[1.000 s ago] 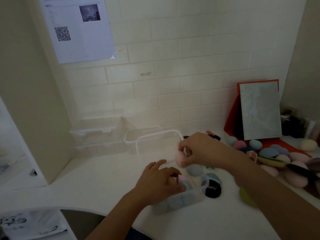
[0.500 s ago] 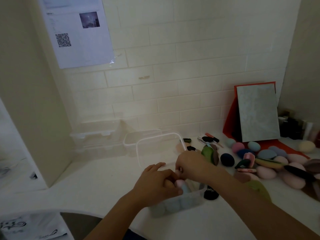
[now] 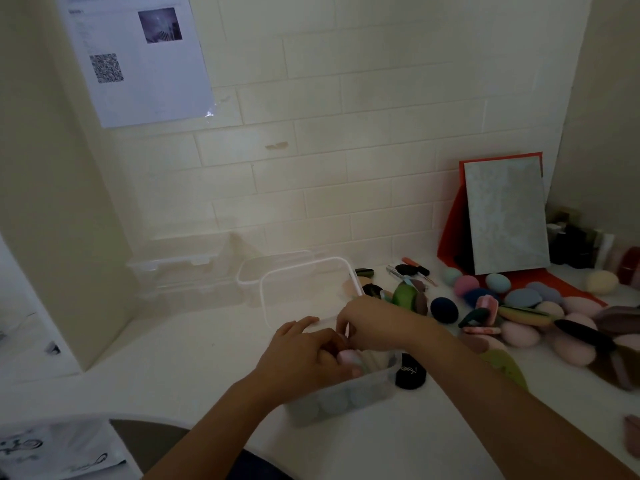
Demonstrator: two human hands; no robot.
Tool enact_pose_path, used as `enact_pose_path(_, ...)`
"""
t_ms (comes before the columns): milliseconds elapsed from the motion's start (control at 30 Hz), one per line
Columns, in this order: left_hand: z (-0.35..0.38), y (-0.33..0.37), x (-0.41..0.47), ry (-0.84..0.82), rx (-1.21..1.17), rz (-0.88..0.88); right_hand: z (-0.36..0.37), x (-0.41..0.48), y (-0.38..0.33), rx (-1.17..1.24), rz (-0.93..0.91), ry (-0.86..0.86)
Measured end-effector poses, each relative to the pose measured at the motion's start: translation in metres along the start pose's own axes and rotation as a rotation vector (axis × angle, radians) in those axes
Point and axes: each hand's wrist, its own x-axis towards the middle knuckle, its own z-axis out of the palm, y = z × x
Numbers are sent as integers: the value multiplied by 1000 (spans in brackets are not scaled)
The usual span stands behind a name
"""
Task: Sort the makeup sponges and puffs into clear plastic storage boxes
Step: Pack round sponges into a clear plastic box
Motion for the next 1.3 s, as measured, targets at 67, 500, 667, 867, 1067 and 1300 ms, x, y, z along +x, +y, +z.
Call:
enact_pose_path(67, -2, 1, 2, -18, -37, -5, -7, -6, 1, 136, 47, 70)
enact_pose_path(500, -1, 17, 17, 197, -46, -84, -34, -42, 115, -23, 597, 120)
enact_pose_path(667, 1, 28, 16, 182, -215, 28, -25, -37, 127, -5, 516, 110)
enact_pose_path(867, 2, 34, 15, 22, -364, 87, -18, -25, 134, -164, 549, 23)
enact_pose_path(1067, 7, 30, 17, 7, -322, 68, -52, -46, 97, 124, 303, 233)
enact_pose_path(1300, 6, 29, 20, -58, -403, 69, -58, -56, 13, 113, -9, 7)
